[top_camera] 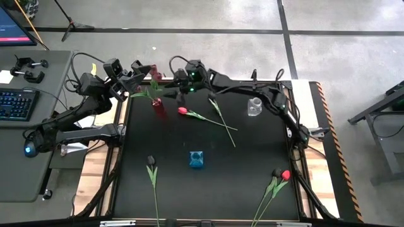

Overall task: Sort flowers into vase by color
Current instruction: Put the top black flower into the transparent vase

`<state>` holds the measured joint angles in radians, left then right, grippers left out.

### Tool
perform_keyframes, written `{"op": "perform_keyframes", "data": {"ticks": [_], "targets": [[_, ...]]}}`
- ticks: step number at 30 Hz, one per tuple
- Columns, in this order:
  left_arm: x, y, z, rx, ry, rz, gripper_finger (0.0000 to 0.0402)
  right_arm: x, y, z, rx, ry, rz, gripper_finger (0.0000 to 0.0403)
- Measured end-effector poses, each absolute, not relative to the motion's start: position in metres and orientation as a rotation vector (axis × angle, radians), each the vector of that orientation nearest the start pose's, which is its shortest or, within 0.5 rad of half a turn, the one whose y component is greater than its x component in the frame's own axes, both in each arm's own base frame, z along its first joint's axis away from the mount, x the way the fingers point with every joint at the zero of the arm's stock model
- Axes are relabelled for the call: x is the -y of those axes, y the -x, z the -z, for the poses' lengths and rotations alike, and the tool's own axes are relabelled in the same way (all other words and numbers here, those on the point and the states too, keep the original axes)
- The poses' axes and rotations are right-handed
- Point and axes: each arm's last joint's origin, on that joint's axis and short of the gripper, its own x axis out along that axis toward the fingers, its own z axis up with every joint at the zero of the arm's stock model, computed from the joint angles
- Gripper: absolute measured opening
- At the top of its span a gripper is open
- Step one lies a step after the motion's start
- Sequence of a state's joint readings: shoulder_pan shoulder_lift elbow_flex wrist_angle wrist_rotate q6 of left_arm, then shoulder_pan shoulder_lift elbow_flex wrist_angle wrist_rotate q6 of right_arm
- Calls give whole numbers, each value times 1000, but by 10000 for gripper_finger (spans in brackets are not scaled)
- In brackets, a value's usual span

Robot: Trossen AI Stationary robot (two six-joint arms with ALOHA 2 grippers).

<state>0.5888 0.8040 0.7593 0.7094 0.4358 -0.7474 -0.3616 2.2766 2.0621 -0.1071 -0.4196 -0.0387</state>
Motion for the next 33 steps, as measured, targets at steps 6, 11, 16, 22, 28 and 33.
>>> {"op": "perform_keyframes", "data": {"ticks": [6, 11, 16, 22, 28, 33], "targets": [[-78, -138, -401, 595, 406, 77, 220, 185, -470, -282, -580, -95, -76, 218], [-78, -139, -400, 584, 411, 76, 220, 183, -438, -266, -895, -244, -136, 218], [-80, -142, -395, 538, 444, 56, 220, 165, -413, -233, -1238, -342, -163, 216], [-82, -145, -388, 472, 490, 29, 220, 156, -394, -195, -1450, -386, -43, 196], [-83, -146, -387, 461, 475, 19, 220, 152, -363, -195, -1340, -398, 184, 165], [-83, -146, -387, 459, 465, 15, 220, 150, -336, -205, -1083, -565, 461, 150]]}}
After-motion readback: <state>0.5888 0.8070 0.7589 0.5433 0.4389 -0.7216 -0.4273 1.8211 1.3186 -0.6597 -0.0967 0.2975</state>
